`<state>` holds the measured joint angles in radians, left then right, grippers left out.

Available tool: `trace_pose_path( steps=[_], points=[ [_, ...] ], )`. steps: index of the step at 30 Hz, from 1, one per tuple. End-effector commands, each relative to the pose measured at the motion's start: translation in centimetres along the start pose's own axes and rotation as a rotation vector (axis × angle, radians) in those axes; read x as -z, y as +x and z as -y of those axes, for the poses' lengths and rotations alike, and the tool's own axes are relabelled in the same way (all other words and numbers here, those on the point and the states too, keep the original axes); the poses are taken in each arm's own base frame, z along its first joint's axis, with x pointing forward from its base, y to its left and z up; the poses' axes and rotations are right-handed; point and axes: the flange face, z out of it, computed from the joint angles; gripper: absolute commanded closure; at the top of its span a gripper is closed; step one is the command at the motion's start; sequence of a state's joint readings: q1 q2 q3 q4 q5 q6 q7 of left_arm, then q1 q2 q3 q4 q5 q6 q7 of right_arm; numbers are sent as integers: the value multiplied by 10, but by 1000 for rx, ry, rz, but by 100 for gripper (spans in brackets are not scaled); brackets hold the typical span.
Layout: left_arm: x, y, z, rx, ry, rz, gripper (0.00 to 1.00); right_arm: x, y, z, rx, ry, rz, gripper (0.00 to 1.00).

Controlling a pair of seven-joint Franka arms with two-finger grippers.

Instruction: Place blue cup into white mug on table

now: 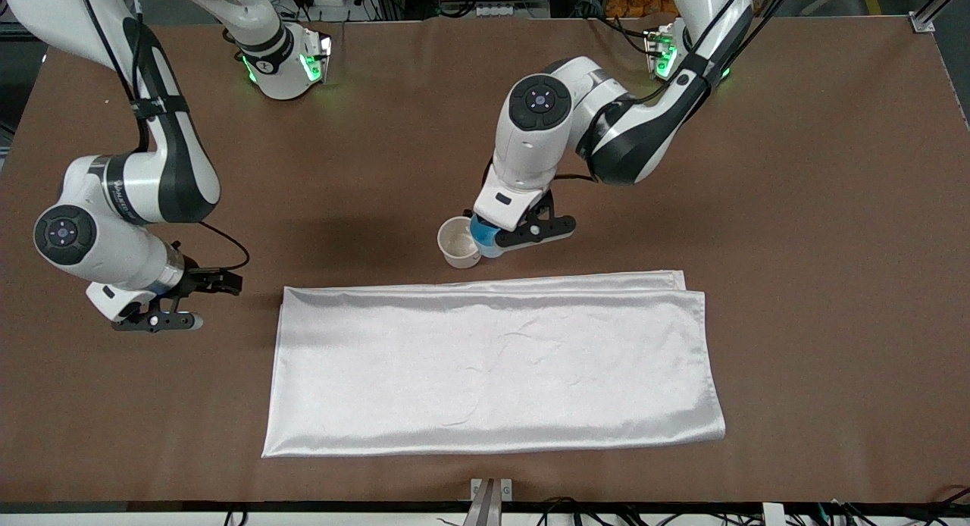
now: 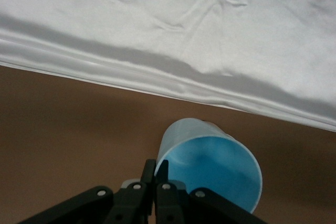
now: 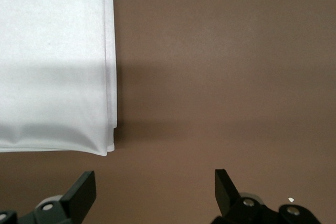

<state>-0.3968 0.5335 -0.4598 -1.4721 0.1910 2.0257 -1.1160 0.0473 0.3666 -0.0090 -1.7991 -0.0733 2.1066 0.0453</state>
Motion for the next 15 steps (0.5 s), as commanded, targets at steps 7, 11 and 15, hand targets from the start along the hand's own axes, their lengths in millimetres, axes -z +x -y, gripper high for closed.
trace_pose_path(
  steps=[7,11,15],
  points=[
    [-40,-32,-32,29,-40,23,100,23,-3,26,-76,61,-37,0],
    [-53,-44,-39,12,-44,28,100,30,-24,25,-58,63,-70,0],
    [-67,-48,-42,8,-40,39,100,34,-57,19,0,60,-101,0]
  ],
)
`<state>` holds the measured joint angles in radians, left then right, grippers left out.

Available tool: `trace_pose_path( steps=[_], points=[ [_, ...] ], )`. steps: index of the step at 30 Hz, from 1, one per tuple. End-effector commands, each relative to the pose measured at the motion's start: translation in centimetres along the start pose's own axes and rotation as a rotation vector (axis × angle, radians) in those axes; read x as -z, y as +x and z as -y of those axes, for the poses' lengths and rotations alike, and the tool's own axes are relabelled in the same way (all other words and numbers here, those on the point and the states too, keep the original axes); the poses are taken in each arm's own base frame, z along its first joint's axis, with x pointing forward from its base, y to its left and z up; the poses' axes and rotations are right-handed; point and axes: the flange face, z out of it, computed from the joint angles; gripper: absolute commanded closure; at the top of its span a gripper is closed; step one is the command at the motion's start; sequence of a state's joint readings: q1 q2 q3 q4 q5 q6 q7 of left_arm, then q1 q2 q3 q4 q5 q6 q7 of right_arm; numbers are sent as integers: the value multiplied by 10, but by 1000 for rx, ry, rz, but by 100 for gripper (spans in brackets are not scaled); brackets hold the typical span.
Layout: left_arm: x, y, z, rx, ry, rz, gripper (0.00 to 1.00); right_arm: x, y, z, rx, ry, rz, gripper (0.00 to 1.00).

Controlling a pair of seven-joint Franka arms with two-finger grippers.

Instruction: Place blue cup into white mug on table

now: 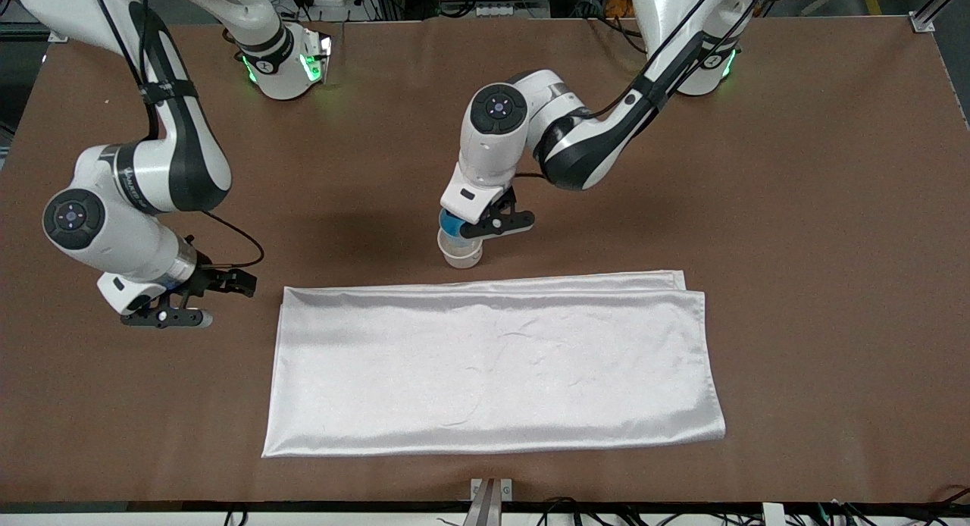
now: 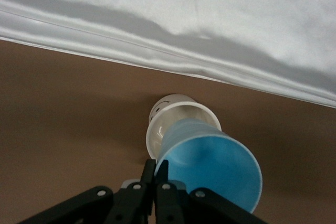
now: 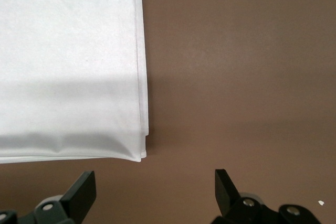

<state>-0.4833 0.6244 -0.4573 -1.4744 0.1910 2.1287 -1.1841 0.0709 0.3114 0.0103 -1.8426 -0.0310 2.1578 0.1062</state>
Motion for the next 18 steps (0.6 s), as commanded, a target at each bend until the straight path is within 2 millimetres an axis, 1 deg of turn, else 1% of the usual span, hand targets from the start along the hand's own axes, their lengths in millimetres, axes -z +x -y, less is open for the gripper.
trace_pose_path(
  steps=[1,4,6,7,9,12,18],
  points=[
    [-14,-6,-7,10,-10,2,100,16,-56,-12,65,15,-46,0],
    [-23,-9,-9,5,-10,5,100,19,-77,-24,112,5,-71,0],
    [-25,-7,-8,4,-8,0,100,22,-85,-35,122,-1,-70,0],
    [-29,-8,-8,5,-5,3,100,25,-87,-39,128,-2,-73,0],
    [-30,-8,-8,6,-3,4,100,25,-93,-42,138,-3,-70,0],
    [-30,-6,-7,11,-3,1,100,26,-98,-45,136,-3,-70,0],
    [-39,1,-2,21,12,-1,100,29,-99,-45,136,-3,-67,0]
  ],
)
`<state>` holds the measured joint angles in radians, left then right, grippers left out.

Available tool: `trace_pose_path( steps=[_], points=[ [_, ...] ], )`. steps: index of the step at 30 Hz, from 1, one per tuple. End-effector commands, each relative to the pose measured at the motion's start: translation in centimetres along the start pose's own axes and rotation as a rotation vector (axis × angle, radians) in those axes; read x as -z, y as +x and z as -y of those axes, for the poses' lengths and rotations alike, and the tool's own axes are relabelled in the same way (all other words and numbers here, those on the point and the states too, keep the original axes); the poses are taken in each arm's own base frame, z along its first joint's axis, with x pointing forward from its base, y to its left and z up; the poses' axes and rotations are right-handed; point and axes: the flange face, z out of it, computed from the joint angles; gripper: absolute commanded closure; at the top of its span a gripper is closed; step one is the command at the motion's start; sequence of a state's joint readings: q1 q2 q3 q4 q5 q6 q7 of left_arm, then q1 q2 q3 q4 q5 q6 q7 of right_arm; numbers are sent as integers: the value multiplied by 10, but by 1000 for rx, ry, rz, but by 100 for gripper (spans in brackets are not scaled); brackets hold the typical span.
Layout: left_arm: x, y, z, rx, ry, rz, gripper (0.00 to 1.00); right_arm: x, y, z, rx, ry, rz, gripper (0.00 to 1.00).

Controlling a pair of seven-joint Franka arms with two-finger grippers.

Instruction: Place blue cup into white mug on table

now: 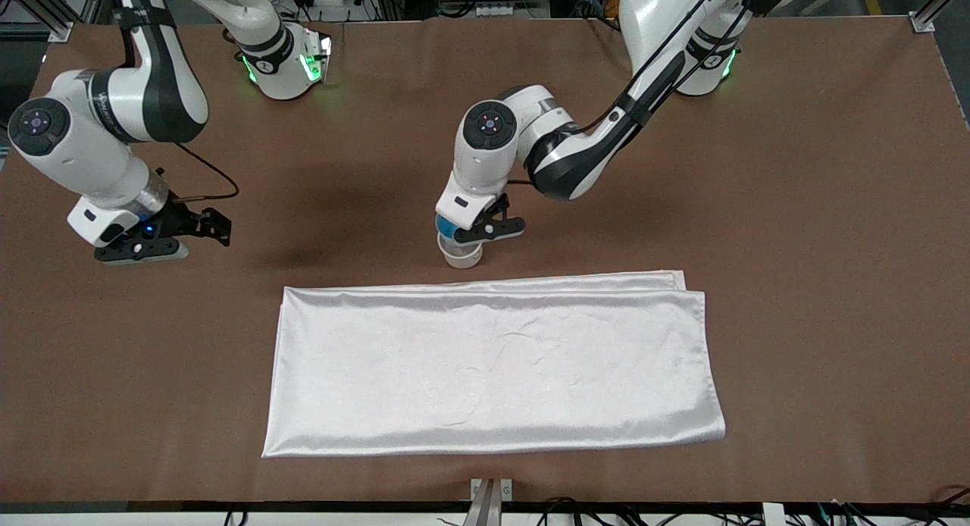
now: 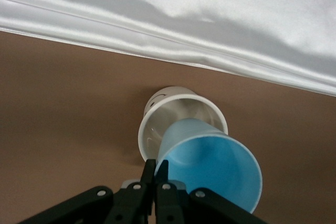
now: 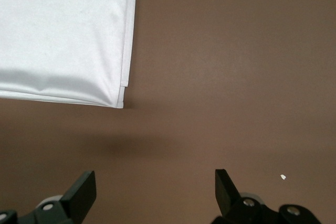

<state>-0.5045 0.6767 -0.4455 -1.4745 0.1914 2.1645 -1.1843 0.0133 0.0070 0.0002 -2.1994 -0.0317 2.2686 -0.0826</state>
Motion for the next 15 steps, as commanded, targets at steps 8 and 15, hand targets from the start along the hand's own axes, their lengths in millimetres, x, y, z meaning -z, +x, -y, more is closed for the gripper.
trace_pose_path(
  steps=[8,15],
  points=[
    [-3,8,2,17,2,-25,0,43,6,-7,-12,7,56,0],
    [25,23,7,35,-13,-76,0,108,25,-15,-25,6,38,0]
  ],
)
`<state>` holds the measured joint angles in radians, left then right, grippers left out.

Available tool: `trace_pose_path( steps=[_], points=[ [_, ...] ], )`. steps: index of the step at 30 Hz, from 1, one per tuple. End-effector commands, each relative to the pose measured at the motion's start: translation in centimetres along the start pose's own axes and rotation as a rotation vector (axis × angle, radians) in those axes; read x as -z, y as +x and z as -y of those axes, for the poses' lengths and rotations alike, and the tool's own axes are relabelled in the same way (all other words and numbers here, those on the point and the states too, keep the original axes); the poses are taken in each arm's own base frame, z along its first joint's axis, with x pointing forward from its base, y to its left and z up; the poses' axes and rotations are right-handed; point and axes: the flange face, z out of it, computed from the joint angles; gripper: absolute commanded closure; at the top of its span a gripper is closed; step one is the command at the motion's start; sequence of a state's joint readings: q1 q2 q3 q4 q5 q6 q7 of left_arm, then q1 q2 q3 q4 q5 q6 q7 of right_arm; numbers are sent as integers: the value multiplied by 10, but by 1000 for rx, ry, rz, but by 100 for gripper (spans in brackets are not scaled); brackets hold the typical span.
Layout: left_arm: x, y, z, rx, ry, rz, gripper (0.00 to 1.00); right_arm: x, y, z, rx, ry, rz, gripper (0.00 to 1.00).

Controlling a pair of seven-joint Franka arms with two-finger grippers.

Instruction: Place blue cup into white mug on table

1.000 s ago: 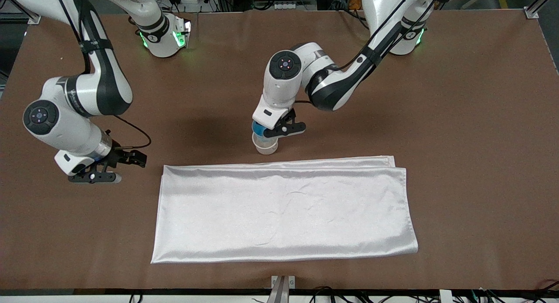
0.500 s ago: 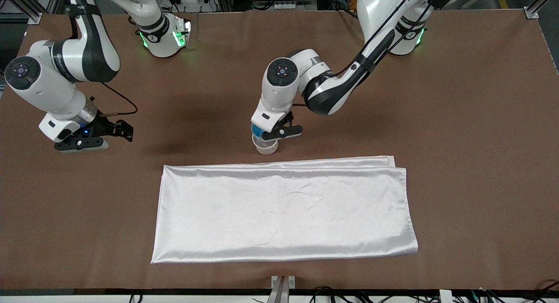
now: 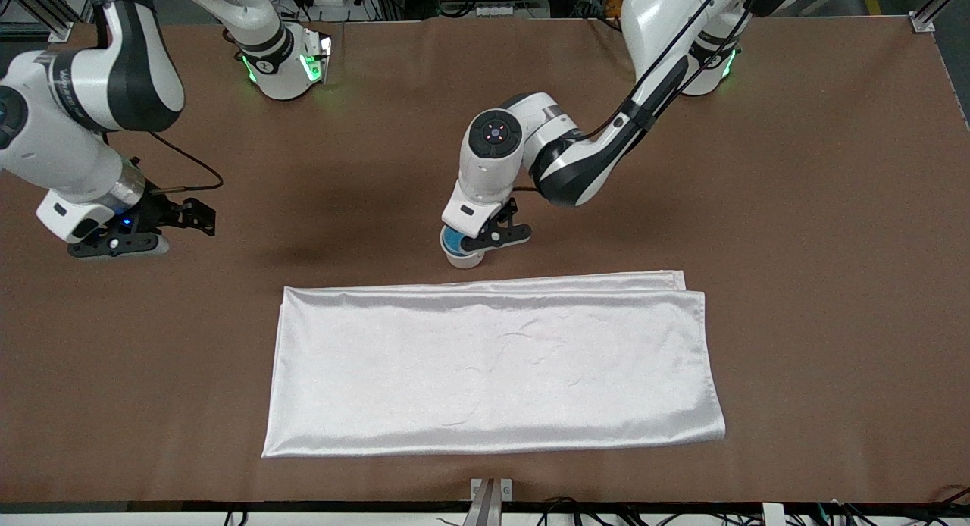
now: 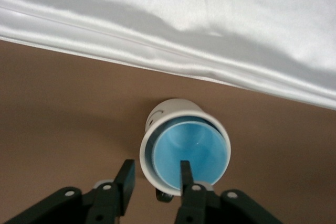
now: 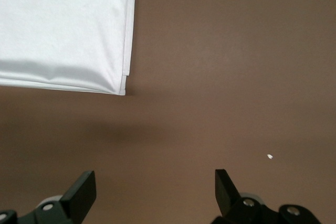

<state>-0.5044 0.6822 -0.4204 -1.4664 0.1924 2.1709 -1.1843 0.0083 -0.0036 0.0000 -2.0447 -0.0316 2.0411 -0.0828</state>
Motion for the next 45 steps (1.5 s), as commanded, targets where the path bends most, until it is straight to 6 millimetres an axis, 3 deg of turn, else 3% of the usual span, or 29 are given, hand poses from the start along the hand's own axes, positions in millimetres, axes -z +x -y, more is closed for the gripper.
trace_pose_path(
  steps=[1,8,13,20,27,38,45],
  points=[
    [37,12,3,12,-19,-83,0,64,9,-9,-15,4,-28,0],
    [116,57,35,62,-40,-198,0,127,14,-19,-39,20,-18,0],
    [160,75,59,20,-21,-234,0,153,12,-18,-36,20,-23,0],
    [216,100,99,-51,5,-258,0,162,13,-16,-39,44,-45,0],
    [256,109,128,-42,29,-280,0,165,14,-12,-45,86,-56,0],
    [309,167,236,-205,23,-186,0,167,11,-15,-49,86,-48,0],
    [329,182,288,-305,65,-151,0,167,11,-16,-47,81,-49,0]
  ],
)
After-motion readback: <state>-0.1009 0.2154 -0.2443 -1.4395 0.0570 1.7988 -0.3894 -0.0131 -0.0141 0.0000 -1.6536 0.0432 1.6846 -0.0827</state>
